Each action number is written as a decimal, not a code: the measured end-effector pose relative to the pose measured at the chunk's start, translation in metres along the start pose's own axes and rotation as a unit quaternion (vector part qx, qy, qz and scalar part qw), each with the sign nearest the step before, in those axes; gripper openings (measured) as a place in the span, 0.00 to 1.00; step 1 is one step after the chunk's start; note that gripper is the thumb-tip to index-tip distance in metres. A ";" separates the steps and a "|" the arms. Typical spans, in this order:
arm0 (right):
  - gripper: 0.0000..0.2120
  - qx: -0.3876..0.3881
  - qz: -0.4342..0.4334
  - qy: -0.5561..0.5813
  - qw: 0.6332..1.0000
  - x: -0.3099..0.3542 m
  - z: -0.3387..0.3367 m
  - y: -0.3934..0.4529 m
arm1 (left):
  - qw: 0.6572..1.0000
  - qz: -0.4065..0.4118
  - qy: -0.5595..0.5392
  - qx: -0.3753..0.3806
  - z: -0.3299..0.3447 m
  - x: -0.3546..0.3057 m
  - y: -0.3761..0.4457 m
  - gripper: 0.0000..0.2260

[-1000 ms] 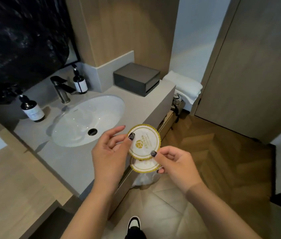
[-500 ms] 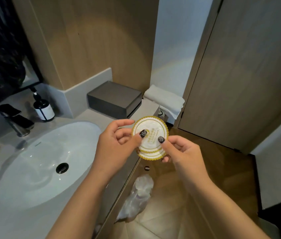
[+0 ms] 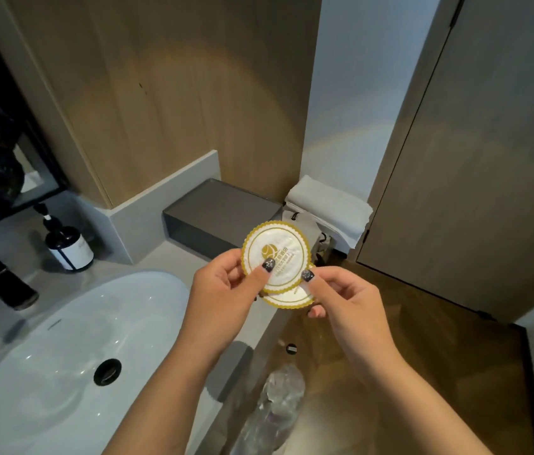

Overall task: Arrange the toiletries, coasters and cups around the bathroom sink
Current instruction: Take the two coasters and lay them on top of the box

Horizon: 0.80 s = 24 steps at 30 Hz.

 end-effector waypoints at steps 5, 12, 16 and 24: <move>0.05 0.033 0.005 -0.010 0.999 -0.008 -0.006 0.050 | 0.996 -0.018 -0.008 -0.088 0.014 0.021 0.030 0.12; 0.14 0.114 -0.003 -0.023 0.993 0.000 -0.035 0.122 | 0.964 -0.015 -0.069 -0.256 0.024 0.023 0.061 0.15; 0.22 0.154 0.001 -0.014 0.988 0.003 -0.041 0.158 | 0.943 -0.011 -0.077 -0.323 0.031 0.030 0.066 0.21; 0.09 0.233 0.080 -0.016 0.969 -0.017 0.003 0.191 | 0.915 -0.015 -0.075 -0.396 0.007 0.037 0.067 0.14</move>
Point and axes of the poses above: each hand's wrist, its own y-axis towards the middle knuckle, its own z-axis out of the palm, x = y × z, the point moved 10 cm from there along y, towards the middle knuckle, and after that the axes turned 7 degrees about -y, right-handed, at the moved point
